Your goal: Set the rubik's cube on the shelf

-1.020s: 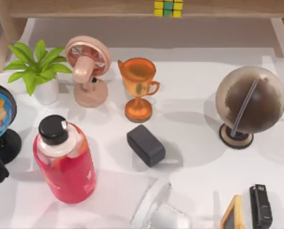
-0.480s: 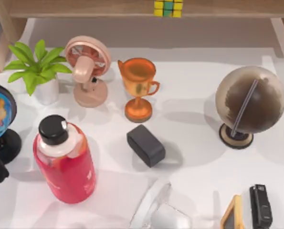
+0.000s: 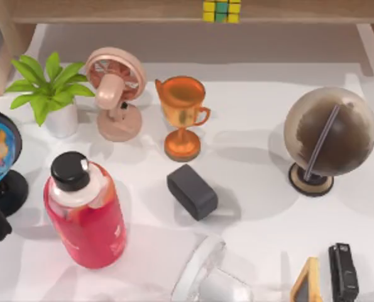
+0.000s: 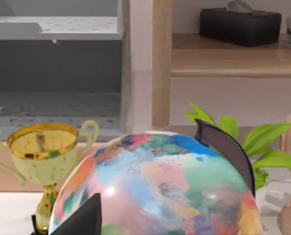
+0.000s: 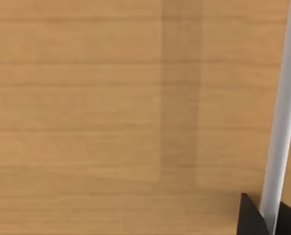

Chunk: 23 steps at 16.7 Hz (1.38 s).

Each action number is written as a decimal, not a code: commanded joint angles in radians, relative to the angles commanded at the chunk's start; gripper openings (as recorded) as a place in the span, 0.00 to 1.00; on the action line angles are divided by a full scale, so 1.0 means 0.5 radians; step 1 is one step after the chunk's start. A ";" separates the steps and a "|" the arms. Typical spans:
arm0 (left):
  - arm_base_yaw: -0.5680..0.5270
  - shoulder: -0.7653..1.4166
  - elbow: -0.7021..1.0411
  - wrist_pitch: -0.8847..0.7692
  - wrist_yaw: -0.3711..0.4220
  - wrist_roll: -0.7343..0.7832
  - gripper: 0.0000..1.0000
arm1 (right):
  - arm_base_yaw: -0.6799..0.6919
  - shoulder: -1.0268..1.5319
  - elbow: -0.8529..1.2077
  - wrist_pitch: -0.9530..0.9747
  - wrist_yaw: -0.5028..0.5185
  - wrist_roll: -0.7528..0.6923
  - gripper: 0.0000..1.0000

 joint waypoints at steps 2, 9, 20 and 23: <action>0.000 0.000 0.000 0.000 0.000 0.000 1.00 | 0.045 0.053 0.146 -0.073 0.050 -0.002 0.00; 0.000 0.000 0.000 0.000 0.000 0.000 1.00 | 0.122 0.140 0.358 -0.206 0.126 -0.004 0.00; 0.000 0.000 0.000 0.000 0.000 0.000 1.00 | 0.238 0.386 0.911 -0.516 0.253 -0.004 0.00; 0.000 0.000 0.000 0.000 0.000 0.000 1.00 | 0.240 0.389 0.916 -0.520 0.255 -0.003 0.00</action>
